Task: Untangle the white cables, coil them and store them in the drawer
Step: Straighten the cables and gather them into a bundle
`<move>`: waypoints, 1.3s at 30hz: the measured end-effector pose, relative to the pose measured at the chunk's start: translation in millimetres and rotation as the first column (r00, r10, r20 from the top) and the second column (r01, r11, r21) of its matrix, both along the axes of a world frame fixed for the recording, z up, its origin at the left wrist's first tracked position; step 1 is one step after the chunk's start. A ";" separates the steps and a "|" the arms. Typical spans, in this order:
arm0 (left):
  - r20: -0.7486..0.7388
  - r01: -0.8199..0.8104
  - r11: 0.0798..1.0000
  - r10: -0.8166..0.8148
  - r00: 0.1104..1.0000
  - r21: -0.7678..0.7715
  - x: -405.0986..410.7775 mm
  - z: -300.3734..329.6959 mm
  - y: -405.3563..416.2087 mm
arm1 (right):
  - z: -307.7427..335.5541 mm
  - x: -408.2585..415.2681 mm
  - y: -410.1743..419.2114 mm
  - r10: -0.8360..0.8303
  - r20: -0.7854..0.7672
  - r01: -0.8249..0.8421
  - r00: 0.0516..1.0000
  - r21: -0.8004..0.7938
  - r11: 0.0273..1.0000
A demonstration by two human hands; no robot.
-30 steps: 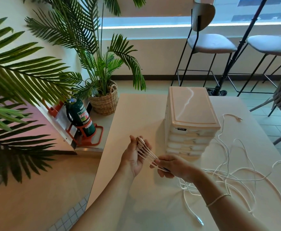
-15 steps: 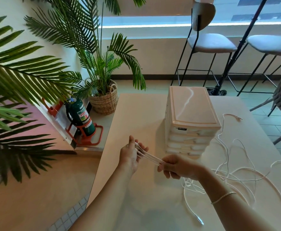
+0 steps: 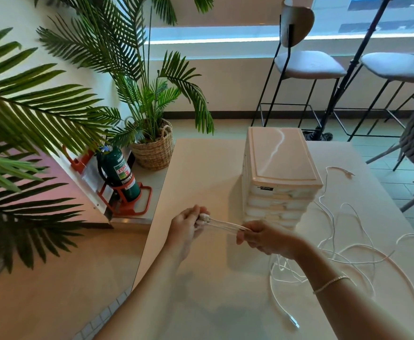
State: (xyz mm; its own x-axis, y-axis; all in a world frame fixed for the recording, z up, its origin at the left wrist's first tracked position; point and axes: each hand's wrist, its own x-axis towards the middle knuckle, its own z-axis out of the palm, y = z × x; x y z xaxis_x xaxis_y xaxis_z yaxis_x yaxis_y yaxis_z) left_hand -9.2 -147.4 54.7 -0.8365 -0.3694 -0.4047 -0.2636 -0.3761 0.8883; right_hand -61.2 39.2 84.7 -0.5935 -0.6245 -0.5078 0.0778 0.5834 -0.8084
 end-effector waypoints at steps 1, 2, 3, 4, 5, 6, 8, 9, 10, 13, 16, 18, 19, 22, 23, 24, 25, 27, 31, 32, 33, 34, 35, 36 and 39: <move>0.045 0.102 0.957 -0.093 0.995 -0.273 1.4 1.5 -3.9 | 2.2 -1.0 1.0 0.023 -0.004 -0.023 1.000 0.014 1.000; 0.092 0.195 0.805 -0.174 0.980 -0.561 0.9 3.5 -7.2 | 4.6 -1.8 1.7 0.044 -0.016 -0.044 0.999 0.035 0.998; 0.111 0.244 0.604 -0.249 0.962 -0.759 -0.6 8.2 -7.4 | 7.3 -2.4 1.5 0.065 -0.028 -0.064 0.997 0.056 0.996; 0.115 0.267 0.452 -0.335 0.935 -0.851 -3.4 13.8 -3.6 | 9.3 -3.0 1.0 0.086 -0.034 -0.083 0.996 0.073 0.994; 0.142 0.311 0.369 -0.419 0.897 -0.876 -6.3 19.7 3.1 | 10.9 -3.5 -0.2 0.101 -0.035 -0.098 0.994 0.083 0.992; 0.182 0.371 0.325 -0.487 0.854 -0.870 -8.2 24.1 12.7 | 11.1 -4.0 -1.5 0.110 -0.030 -0.107 0.993 0.088 0.990; 0.267 0.480 0.253 -0.577 0.772 -0.840 -9.7 24.1 31.6 | 11.5 -3.9 -3.6 0.130 -0.029 -0.126 0.991 0.095 0.987; 0.299 0.514 0.235 -0.591 0.750 -0.825 -9.4 21.1 37.9 | 10.4 -4.3 -4.1 0.137 -0.035 -0.133 0.990 0.095 0.987; 0.308 0.527 0.243 -0.589 0.747 -0.815 -7.8 17.8 41.5 | 9.7 -3.8 -4.1 0.139 -0.037 -0.135 0.990 0.097 0.986; 0.277 0.493 0.252 -0.581 0.765 -0.833 -2.8 11.2 43.3 | 9.9 -1.4 1.7 0.112 -0.030 -0.109 0.993 0.087 0.990; 0.267 0.472 0.232 -0.583 0.768 -0.850 -2.3 9.3 39.9 | 12.3 -1.9 11.3 0.022 0.001 -0.022 1.000 0.091 0.996; 0.251 0.455 0.263 -0.558 0.791 -0.850 -4.6 8.6 34.8 | 13.1 -4.9 21.8 0.020 -0.029 -0.015 0.999 0.167 0.986; 0.252 0.446 0.270 -0.535 0.806 -0.853 -5.2 9.2 30.7 | 13.3 -6.4 28.8 0.024 -0.049 -0.014 0.998 0.200 0.980; 0.238 0.391 0.300 -0.439 0.866 -0.870 -6.8 8.0 6.6 | 11.2 -13.6 63.4 -0.037 -0.070 0.052 0.997 0.214 0.976; 0.242 0.380 0.309 -0.402 0.883 -0.872 -6.2 8.0 -3.6 | 9.4 -17.1 79.7 -0.077 -0.081 0.093 0.994 0.227 0.970; 0.242 0.369 0.314 -0.377 0.894 -0.875 -5.2 8.0 -12.3 | 8.0 -20.6 97.2 -0.105 -0.111 0.131 0.988 0.262 0.956; 0.247 0.366 0.313 -0.360 0.900 -0.876 -4.3 8.2 -19.0 | 7.5 -24.2 114.4 -0.112 -0.154 0.157 0.982 0.317 0.935; 0.261 0.372 0.296 -0.355 0.898 -0.880 -3.2 8.3 -24.2 | 5.9 -33.4 144.3 -0.073 -0.224 0.171 0.972 0.458 0.873; 0.299 0.415 0.266 -0.382 0.874 -0.870 -3.3 7.4 -21.2 | 9.6 -45.3 166.2 0.089 -0.201 0.099 0.976 0.762 0.640; 0.309 0.429 0.269 -0.392 0.867 -0.862 -3.1 6.5 -21.5 | 9.7 -45.1 162.0 0.158 -0.236 0.095 0.959 0.791 0.604; 0.318 0.447 0.277 -0.407 0.857 -0.851 -2.8 5.4 -21.1 | 8.7 -43.0 152.3 0.185 -0.317 0.133 0.930 0.762 0.634; 0.326 0.465 0.282 -0.424 0.845 -0.840 -2.4 4.9 -19.1 | 8.4 -38.5 136.7 0.175 -0.407 0.167 0.897 0.677 0.716; 0.335 0.480 0.280 -0.439 0.834 -0.831 -2.4 5.3 -15.5 | 7.5 -31.7 115.8 0.139 -0.482 0.177 0.865 0.552 0.815; 0.339 0.489 0.274 -0.450 0.826 -0.828 -2.7 5.9 -10.6 | 7.2 -22.9 90.2 0.108 -0.521 0.150 0.847 0.428 0.891; 0.350 0.501 0.237 -0.477 0.806 -0.832 -3.0 8.7 4.9 | -1.3 3.5 16.8 0.067 -0.492 0.035 0.868 0.195 0.980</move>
State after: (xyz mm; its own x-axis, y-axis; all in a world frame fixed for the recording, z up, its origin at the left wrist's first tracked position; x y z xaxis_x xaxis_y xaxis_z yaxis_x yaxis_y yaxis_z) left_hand -12.2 -142.5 63.4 -0.9867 -0.0315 -0.1595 -0.1226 0.7883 0.6029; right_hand -57.6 56.1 83.3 -0.7887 -0.5566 -0.2608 -0.3122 0.7282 -0.6101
